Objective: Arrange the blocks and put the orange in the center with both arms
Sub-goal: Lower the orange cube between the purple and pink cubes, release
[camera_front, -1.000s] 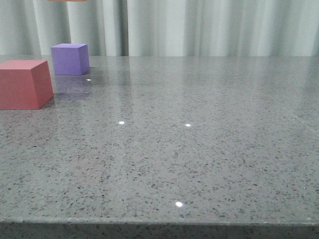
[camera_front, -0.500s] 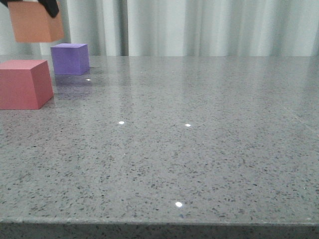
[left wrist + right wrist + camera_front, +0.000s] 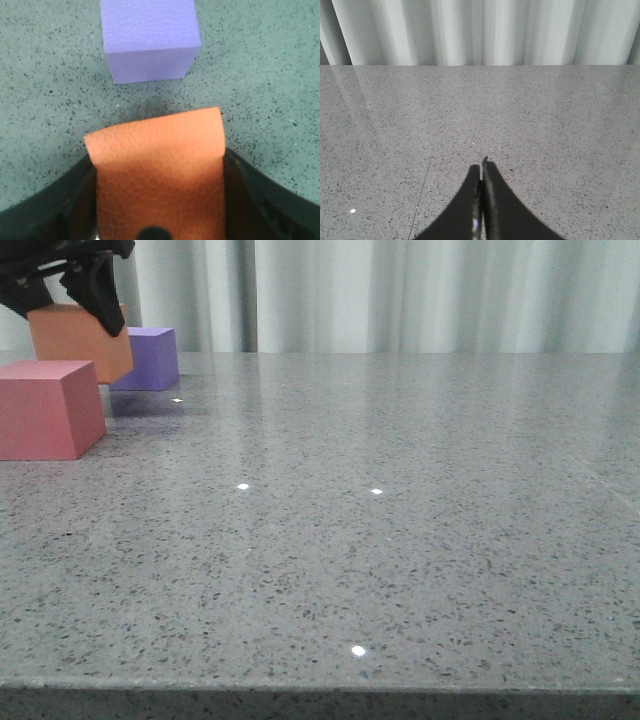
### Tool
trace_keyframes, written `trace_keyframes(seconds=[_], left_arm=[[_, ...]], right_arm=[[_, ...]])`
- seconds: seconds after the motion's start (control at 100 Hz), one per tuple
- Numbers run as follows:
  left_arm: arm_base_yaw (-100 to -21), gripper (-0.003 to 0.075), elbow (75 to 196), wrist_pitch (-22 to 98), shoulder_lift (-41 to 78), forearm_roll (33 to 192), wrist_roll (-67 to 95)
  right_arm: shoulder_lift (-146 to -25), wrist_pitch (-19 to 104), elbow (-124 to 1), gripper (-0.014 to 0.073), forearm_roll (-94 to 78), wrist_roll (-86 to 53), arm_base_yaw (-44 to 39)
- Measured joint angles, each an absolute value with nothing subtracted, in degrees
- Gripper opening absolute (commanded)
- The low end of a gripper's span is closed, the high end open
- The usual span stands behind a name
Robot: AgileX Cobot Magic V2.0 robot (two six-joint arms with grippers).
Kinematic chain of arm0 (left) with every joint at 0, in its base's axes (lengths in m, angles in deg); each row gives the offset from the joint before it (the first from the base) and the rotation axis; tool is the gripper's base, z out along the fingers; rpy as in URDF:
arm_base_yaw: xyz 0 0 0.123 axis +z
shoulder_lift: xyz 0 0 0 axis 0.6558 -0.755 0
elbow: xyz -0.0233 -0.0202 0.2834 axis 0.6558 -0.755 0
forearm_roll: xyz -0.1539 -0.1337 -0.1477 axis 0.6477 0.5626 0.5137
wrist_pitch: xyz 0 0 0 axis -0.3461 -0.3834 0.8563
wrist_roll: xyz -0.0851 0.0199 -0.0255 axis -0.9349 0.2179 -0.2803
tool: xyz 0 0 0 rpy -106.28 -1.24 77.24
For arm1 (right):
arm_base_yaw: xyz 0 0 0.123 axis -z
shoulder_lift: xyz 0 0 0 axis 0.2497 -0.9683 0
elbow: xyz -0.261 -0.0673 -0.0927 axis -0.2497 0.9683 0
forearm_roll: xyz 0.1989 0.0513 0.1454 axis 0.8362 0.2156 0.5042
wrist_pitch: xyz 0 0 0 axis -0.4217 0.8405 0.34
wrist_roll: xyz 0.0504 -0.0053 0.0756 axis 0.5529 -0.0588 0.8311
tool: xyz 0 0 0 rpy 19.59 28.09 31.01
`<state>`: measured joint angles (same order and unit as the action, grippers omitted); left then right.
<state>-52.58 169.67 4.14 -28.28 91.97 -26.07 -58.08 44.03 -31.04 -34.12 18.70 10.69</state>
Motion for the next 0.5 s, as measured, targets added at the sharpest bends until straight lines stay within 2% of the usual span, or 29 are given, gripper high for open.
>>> trace_keyframes(seconds=[0.39,0.46,0.5], left_arm=[[-52.58,0.0242,169.06,5.73,-31.51,93.35,-26.02],[-52.58,0.0259,169.06,5.73,-31.87,93.47,-26.02],[-52.53,0.0295,169.06,5.73,-32.0,93.47,-26.02]], right_arm=[[-58.08,44.03,-31.04,-0.0069,-34.12,18.7,10.69],[-58.08,44.03,-31.04,-0.0069,-34.12,18.7,10.69],[-58.08,44.03,-31.04,-0.0069,-34.12,18.7,10.69]])
